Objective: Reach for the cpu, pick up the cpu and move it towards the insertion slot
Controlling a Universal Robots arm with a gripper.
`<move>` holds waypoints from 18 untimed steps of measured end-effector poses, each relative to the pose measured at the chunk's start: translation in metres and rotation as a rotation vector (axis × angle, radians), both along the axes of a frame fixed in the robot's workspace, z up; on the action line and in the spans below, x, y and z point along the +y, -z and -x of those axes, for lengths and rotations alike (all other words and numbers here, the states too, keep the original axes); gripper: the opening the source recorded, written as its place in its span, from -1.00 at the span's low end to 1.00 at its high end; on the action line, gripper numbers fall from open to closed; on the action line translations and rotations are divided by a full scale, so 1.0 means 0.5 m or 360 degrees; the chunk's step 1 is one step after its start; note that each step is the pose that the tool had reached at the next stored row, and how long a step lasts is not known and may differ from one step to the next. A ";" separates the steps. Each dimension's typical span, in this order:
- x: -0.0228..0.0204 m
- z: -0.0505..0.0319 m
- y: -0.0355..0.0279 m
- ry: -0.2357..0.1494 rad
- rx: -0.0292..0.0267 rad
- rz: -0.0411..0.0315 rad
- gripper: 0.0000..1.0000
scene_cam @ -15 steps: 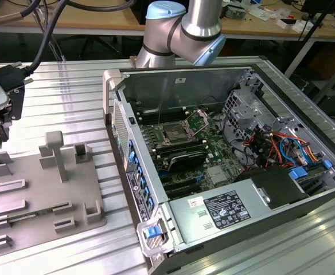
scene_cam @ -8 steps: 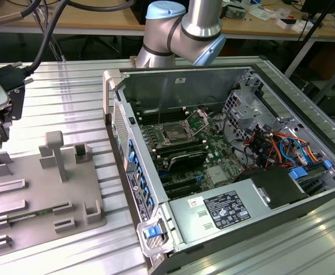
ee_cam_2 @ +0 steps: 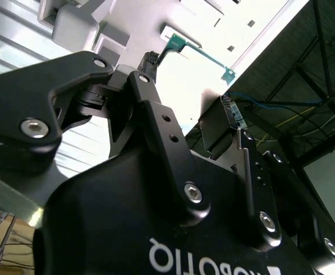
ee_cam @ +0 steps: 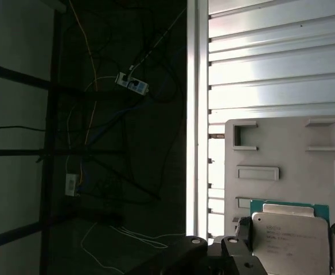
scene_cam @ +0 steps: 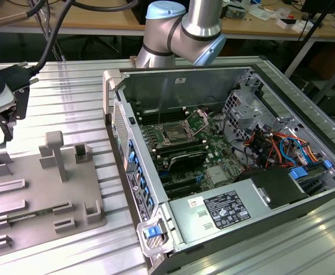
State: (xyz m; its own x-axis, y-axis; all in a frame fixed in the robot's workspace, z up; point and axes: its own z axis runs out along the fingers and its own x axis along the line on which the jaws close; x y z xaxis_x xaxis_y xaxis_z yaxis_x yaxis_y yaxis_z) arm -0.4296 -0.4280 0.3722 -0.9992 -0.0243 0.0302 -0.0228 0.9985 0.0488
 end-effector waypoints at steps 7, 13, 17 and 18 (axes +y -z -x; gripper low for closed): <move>0.0001 -0.001 -0.037 0.0000 -0.00002 0.0000 0.09; 0.0000 -0.010 -0.037 0.0000 -0.00002 0.0000 0.09; 0.0000 -0.018 -0.037 0.0000 -0.00002 0.0000 0.09; 0.0000 -0.020 -0.037 0.0000 -0.00002 0.0000 0.09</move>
State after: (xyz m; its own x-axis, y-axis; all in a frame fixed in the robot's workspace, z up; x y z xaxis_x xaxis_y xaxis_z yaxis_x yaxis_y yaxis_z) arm -0.4198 -0.4280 0.3908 -0.9993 -0.0242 0.0301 -0.0228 0.9985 0.0489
